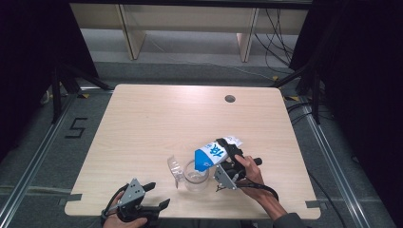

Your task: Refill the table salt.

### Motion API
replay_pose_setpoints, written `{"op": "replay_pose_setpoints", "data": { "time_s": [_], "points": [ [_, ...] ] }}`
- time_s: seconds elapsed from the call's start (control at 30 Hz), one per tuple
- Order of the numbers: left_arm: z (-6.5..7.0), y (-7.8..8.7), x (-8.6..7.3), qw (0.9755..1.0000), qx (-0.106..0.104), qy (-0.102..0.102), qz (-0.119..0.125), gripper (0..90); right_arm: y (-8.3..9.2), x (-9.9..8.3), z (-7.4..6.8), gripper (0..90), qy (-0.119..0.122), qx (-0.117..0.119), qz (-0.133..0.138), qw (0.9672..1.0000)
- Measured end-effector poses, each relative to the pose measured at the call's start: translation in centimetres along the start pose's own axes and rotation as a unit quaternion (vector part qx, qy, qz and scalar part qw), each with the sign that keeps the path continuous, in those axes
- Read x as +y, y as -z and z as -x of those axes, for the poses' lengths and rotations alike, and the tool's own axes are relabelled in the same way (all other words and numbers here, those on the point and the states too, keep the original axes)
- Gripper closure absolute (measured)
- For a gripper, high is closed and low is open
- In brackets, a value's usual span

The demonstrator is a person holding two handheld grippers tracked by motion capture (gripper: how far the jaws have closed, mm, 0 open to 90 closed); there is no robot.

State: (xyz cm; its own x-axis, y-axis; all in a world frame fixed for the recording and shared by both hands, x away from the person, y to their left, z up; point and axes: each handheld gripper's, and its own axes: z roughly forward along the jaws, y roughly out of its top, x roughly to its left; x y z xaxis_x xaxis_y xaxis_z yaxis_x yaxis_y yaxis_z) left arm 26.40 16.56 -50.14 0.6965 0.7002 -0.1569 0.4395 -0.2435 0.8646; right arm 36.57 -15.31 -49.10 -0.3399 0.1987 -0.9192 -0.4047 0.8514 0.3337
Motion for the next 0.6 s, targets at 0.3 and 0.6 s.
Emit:
{"op": "replay_pose_setpoints", "data": {
  "time_s": [0.3,0.6],
  "points": [
    [-0.01,0.0,0.0,1.0,0.0,0.0,-0.001,21.7,-0.05,0.02,0.15,45.7,0.025,-0.012,0.006,0.9996],
    [-0.01,0.0,0.0,1.0,0.0,-0.001,-0.001,21.8,0.13,0.11,0.16,45.8,0.036,-0.012,-0.004,0.9993]
  ]
}}
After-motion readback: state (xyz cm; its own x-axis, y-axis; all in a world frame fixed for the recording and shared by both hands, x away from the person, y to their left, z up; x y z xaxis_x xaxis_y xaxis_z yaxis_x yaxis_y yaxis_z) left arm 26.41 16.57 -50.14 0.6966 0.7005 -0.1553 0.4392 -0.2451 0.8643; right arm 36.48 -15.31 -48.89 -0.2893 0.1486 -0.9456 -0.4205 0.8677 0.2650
